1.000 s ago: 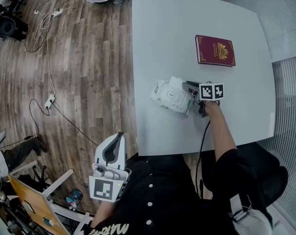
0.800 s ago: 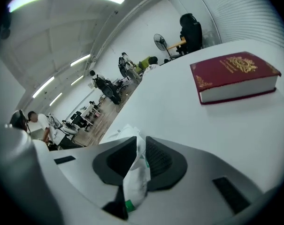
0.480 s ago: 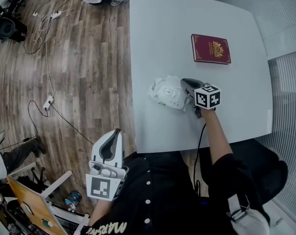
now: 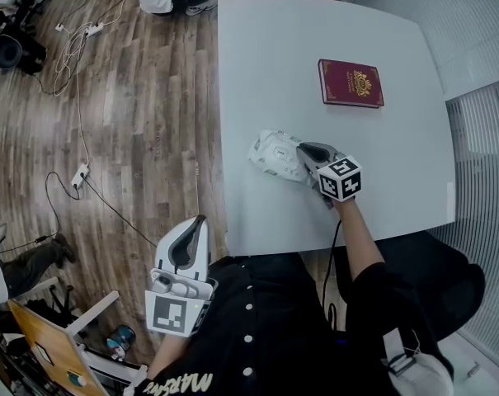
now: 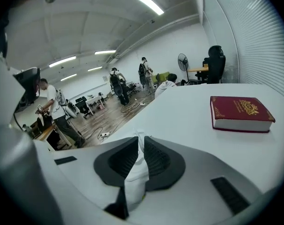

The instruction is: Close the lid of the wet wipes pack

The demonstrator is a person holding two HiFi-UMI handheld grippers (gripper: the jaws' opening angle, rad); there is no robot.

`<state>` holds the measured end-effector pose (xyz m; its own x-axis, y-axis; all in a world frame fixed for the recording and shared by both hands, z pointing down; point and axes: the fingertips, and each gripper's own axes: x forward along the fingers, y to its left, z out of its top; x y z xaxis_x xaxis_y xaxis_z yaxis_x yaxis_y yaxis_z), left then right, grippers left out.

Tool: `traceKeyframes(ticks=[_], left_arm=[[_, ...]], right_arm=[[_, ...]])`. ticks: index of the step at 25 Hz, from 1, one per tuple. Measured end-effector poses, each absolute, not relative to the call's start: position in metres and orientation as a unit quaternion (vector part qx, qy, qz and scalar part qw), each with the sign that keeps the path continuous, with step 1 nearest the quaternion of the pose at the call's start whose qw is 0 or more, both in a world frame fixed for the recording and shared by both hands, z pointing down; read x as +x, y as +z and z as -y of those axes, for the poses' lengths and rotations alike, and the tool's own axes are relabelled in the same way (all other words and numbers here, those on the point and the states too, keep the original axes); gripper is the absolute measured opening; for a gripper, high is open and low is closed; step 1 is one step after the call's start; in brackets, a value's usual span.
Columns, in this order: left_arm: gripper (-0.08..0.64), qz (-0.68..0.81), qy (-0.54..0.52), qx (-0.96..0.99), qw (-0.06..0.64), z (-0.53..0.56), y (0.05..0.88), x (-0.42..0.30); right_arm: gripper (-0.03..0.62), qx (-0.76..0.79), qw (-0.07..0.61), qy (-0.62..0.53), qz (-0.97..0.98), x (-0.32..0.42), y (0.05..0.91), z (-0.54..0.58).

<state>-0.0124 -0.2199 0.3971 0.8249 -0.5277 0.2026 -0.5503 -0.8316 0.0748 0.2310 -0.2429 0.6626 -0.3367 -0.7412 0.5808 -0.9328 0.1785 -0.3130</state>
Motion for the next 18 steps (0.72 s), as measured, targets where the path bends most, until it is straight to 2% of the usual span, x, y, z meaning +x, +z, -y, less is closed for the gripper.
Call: traceKeyframes(ticks=[6,18], left_arm=[[0.003,0.291,0.091,0.95,0.066,0.219,0.399,-0.018],[0.003,0.288,0.094,0.95,0.074,0.217,0.402,-0.015]], right_arm=[[0.066,0.555,0.176,0.283,0.762,0.214,0.666,0.231],[0.086,0.51,0.211,0.317,0.771,0.194,0.696,0.218]])
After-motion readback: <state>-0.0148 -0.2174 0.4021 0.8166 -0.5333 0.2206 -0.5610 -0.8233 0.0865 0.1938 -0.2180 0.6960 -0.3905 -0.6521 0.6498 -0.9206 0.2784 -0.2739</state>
